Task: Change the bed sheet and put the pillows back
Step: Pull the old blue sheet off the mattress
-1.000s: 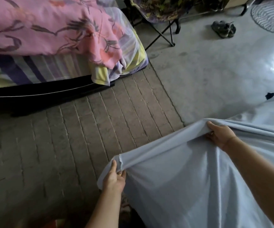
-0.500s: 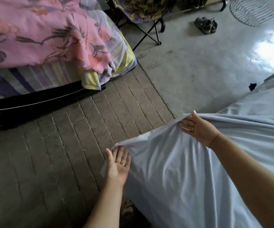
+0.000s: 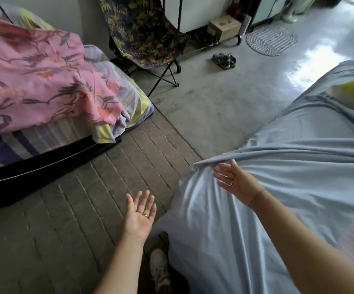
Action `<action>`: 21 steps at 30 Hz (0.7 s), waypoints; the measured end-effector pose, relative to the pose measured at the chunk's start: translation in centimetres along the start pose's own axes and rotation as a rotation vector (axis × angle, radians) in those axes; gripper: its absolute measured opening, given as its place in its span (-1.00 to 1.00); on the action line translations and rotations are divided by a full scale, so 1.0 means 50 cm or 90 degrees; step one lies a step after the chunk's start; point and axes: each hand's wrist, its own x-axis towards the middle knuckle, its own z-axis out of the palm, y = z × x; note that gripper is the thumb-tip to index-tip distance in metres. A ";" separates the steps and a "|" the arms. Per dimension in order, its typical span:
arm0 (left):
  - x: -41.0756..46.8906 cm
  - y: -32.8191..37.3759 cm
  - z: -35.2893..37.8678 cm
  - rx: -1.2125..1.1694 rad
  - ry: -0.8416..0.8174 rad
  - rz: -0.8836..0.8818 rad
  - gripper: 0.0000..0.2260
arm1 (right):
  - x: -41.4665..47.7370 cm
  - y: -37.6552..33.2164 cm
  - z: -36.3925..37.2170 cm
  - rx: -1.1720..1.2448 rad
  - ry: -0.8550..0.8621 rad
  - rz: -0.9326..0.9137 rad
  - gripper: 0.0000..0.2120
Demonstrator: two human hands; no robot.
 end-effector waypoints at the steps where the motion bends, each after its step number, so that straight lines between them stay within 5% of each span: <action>1: -0.016 -0.011 0.017 0.025 -0.011 -0.015 -0.67 | -0.031 0.007 -0.028 0.017 0.018 0.000 -0.59; 10: -0.081 -0.031 0.225 0.202 -0.153 -0.086 -0.78 | -0.183 -0.039 -0.188 0.088 0.149 -0.079 -0.70; 21: 0.041 0.104 0.454 0.352 -0.240 -0.159 -0.83 | -0.051 -0.154 -0.060 0.277 0.272 -0.133 -0.82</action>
